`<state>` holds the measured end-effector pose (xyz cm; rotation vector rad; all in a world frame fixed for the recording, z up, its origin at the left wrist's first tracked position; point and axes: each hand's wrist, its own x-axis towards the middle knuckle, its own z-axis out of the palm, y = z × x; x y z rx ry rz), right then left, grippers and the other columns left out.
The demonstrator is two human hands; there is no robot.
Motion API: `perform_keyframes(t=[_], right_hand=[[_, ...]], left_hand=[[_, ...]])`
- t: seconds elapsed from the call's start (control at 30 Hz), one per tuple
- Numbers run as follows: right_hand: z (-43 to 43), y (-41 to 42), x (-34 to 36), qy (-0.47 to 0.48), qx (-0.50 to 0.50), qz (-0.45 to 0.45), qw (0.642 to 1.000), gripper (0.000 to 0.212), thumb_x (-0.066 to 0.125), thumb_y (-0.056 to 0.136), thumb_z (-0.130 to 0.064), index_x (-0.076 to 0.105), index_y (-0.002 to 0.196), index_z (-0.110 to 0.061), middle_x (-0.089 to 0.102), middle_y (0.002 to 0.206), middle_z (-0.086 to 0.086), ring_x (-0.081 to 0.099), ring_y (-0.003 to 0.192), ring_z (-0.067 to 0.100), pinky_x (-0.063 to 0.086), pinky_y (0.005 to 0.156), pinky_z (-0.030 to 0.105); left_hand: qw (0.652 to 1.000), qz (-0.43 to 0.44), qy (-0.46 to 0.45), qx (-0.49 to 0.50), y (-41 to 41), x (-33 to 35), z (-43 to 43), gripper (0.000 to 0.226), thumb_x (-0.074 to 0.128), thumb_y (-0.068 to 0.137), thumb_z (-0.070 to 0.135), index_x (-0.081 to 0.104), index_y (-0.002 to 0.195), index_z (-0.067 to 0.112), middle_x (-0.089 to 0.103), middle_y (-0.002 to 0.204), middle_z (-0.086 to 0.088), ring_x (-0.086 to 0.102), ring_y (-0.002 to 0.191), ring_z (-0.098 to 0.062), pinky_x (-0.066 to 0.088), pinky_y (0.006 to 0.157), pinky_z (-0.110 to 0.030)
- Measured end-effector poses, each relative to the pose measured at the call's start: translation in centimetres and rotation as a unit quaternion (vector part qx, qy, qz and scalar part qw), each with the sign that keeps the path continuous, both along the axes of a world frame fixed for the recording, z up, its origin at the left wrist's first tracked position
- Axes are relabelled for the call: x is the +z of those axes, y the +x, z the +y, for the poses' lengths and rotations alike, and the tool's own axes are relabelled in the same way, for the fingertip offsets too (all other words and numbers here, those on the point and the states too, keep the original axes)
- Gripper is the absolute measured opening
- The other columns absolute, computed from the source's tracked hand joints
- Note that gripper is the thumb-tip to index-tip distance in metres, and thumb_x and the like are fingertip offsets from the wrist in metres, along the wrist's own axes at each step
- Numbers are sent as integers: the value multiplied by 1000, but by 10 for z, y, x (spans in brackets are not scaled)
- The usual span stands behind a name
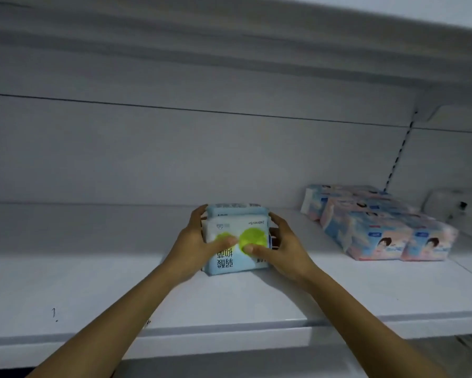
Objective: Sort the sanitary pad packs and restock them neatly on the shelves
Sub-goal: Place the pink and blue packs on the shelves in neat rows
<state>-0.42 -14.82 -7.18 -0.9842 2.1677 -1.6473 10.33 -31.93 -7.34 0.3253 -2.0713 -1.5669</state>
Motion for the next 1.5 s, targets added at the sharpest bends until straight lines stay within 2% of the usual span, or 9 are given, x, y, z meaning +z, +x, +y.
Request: perform_keyframes(t=[0.2,0.3,0.37,0.5,0.63,0.77,1.07,1.37,1.5], right_hand=[[-41,-35,-9,-37,-18,-3,999,71,81,76,-16,41,133,-25,61,119,-7,61,106,11,54,75,20],[-59,-46,-7,-11,-31,11,999,61,77,81,-21,43,131,-24,60,114,-6,59,95,4,50,75,14],[-67,-53,-7,-4,-44,24,999,59,75,82,-21,42,132,-21,59,113,-5,58,93,7,47,72,12],[-80,-63,-12,-11,-68,45,997,57,74,83,-25,44,131,-23,60,114,-4,59,102,15,49,88,31],[-84,-65,-22,-22,-132,78,988,49,74,70,-47,52,109,-28,64,106,-1,62,95,17,52,81,37],[-80,-70,-24,-44,-169,82,981,38,82,74,-27,54,99,-27,66,96,-2,63,82,15,53,72,36],[-81,-73,-25,-14,-148,85,985,33,72,84,-23,52,110,-23,63,96,-2,59,82,12,49,77,31],[-81,-78,-29,66,-122,100,985,44,61,92,-26,47,133,-19,60,127,3,56,117,26,44,97,42],[-78,-71,-24,26,-226,170,959,60,69,84,-40,44,134,-19,58,124,0,53,115,21,35,96,36]], left_hand=[[996,-11,-61,60,-32,11,-20,106,75,43,61,39,139,31,61,119,8,63,107,-15,55,87,-39],[991,-15,-77,112,-48,12,-26,106,81,53,50,34,143,22,55,120,7,57,108,-15,49,85,-20],[991,-5,-51,124,-58,10,-30,98,80,54,44,34,137,16,52,109,11,56,97,-12,43,69,-13],[984,-25,-46,168,-78,-1,-37,69,81,63,51,45,114,22,57,103,6,61,95,-18,47,74,-30],[975,-51,-69,206,-86,-16,-40,50,73,73,58,57,100,19,62,99,2,61,90,-17,43,69,-29],[987,-15,-62,145,-89,-19,-40,43,78,75,34,53,108,24,61,108,5,60,95,-13,47,71,-22],[985,-48,-82,143,-90,-18,-40,56,70,86,28,41,133,18,55,107,8,56,96,-14,39,74,-23],[976,-92,-101,170,-95,-14,-37,62,68,87,33,37,136,13,62,122,-7,59,109,-25,35,71,-21],[984,-64,-32,162,-83,-8,-33,94,72,84,27,8,152,13,39,149,-6,46,128,-20,40,98,-28]])
